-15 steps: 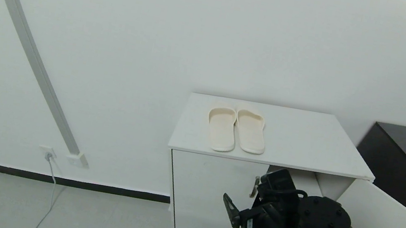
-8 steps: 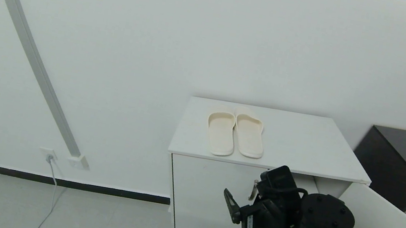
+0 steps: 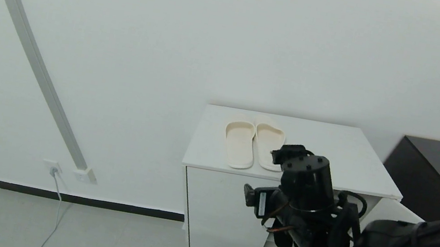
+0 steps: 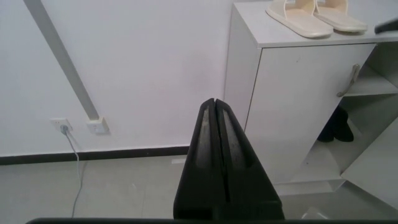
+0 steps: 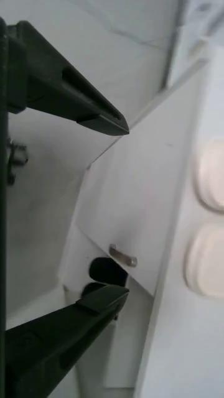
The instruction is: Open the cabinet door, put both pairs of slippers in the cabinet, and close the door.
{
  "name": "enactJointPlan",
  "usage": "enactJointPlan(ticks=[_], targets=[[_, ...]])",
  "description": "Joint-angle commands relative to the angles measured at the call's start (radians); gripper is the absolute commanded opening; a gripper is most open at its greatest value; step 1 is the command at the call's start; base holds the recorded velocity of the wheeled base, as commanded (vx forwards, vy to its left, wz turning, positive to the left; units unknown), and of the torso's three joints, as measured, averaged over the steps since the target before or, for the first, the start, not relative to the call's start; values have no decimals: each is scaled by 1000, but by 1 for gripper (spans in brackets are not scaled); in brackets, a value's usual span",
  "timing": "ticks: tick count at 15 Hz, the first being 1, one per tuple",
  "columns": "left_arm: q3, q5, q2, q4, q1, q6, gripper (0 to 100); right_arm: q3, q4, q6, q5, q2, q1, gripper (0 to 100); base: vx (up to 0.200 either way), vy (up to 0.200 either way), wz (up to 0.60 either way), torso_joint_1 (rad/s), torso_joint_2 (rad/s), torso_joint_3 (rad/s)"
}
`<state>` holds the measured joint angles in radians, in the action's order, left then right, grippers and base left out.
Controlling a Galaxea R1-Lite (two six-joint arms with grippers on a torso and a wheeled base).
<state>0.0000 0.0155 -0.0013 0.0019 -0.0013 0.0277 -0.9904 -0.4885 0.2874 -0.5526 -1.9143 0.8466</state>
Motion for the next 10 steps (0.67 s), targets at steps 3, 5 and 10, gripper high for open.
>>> enactJointPlan(ticks=[3, 5, 10], targets=[[0, 0, 1, 1, 0, 0, 0, -89, -41, 50, -47, -66, 14, 100, 0, 0, 0, 0, 0, 0], [0, 0, 1, 1, 0, 0, 0, -76, -82, 27, -47, -85, 14, 100, 0, 0, 0, 0, 0, 0], [0, 1, 1, 1, 0, 0, 0, -60, -101, 21, -47, -103, 14, 100, 200, 0, 0, 0, -1, 4]])
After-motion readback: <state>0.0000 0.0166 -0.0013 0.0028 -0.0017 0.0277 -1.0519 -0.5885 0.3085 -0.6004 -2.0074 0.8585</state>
